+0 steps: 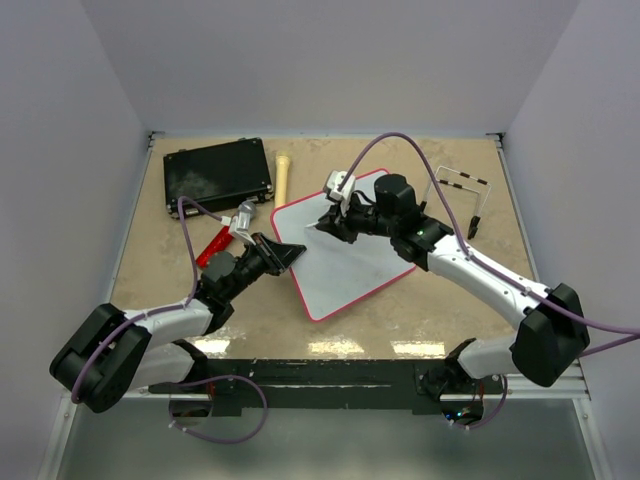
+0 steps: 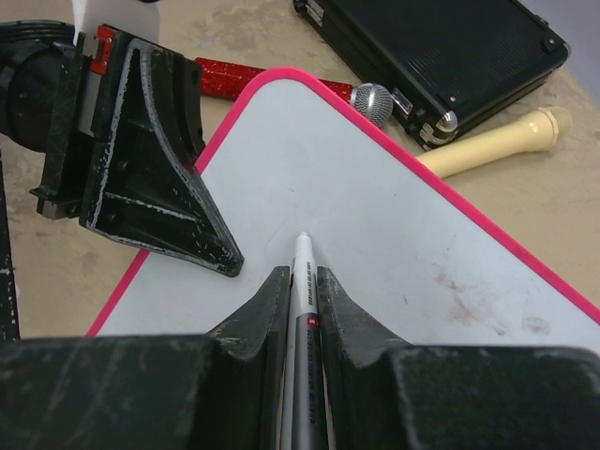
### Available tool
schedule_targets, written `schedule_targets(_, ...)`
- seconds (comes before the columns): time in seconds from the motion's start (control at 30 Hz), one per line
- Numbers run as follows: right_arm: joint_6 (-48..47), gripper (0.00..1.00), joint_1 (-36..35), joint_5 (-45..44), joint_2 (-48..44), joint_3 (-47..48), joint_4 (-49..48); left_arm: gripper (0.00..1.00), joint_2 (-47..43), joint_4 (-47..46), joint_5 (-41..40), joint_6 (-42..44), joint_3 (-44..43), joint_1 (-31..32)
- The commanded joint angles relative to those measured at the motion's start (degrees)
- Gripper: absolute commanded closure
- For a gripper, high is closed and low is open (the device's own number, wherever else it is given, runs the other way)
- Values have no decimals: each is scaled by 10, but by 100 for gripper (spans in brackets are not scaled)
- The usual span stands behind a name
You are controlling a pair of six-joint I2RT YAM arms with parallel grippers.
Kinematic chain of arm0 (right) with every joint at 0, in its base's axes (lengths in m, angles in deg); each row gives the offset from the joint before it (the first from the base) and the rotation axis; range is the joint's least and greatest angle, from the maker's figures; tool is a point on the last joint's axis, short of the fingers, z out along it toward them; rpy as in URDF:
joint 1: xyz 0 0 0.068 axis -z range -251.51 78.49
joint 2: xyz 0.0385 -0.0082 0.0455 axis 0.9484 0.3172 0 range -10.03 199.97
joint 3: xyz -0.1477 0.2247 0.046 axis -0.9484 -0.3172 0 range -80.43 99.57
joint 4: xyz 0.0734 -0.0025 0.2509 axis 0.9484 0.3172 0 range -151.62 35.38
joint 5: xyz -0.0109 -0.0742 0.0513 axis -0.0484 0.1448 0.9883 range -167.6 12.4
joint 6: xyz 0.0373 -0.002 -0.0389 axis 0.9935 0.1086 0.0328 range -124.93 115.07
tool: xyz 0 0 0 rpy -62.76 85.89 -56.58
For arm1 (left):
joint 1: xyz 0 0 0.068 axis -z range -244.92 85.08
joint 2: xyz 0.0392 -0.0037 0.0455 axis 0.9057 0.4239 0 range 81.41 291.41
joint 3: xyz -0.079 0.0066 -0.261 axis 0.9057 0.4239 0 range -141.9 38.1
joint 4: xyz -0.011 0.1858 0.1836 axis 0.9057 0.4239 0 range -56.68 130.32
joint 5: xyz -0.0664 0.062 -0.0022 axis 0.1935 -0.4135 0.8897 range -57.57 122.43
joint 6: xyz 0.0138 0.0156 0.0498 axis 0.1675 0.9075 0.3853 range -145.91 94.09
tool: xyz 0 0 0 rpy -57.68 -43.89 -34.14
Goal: Write a sentence on the whiteboard
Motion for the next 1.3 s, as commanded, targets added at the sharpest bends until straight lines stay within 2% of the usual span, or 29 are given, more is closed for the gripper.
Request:
schedule_targets(0.0,9,100,-5,-24,4,3,-30,100,0,-78,-15,8,-2,4)
schedule_targets(0.6,2,100,-5,-58,13,6,-13,100,-1,-84,-14,9,2,5)
schedule_targets(0.93,8,100,11,-105,12,8,-12,100,-2,-82,-14,11,4,5)
schedule_targets(1.27,-14,100,12,-20,11,13,8,100,4,-88,-12,11,4,5)
